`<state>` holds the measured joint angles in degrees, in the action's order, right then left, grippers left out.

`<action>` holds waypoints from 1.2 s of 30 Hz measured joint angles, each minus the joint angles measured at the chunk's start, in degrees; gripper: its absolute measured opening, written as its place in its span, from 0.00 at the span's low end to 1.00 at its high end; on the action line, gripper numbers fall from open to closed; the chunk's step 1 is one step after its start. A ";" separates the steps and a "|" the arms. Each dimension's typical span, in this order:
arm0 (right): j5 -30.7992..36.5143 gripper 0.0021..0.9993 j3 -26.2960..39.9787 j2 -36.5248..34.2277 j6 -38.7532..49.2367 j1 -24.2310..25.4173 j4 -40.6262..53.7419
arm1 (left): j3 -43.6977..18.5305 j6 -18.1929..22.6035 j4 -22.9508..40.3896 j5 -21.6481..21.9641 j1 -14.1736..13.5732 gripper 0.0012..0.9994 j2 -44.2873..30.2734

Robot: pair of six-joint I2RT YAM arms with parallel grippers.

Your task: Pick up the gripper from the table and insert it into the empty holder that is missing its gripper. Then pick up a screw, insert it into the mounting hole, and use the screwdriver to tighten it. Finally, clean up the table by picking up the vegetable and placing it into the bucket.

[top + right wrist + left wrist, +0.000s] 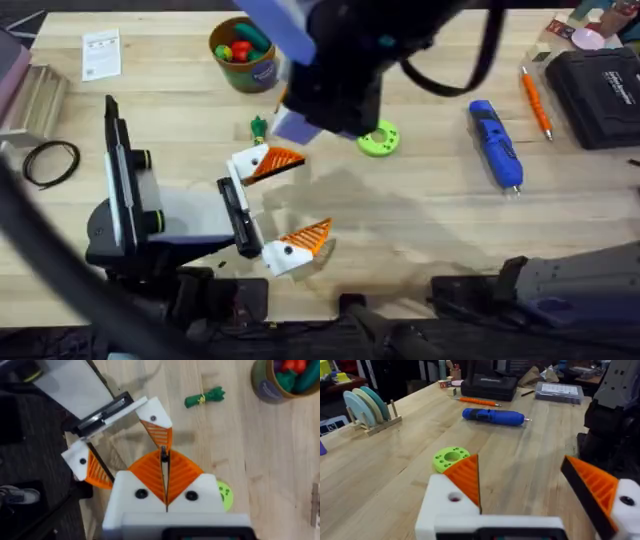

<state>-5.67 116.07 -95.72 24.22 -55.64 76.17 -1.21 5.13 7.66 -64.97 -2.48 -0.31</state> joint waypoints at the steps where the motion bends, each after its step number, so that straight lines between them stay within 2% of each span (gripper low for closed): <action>1: -0.52 0.00 0.02 -0.41 0.35 0.00 -0.55 | 0.00 0.00 0.00 0.00 0.00 0.99 0.01; 12: -3.41 0.00 0.02 -4.35 3.29 0.04 -3.40 | 0.00 0.00 0.00 0.00 0.00 0.99 -0.01; 36: -3.65 0.00 0.02 -8.42 4.55 -0.18 -4.11 | 0.00 0.00 0.00 0.00 0.00 0.99 0.02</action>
<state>-9.32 116.09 -104.15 28.77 -55.82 72.05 -1.21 5.13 7.66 -64.97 -2.48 -0.30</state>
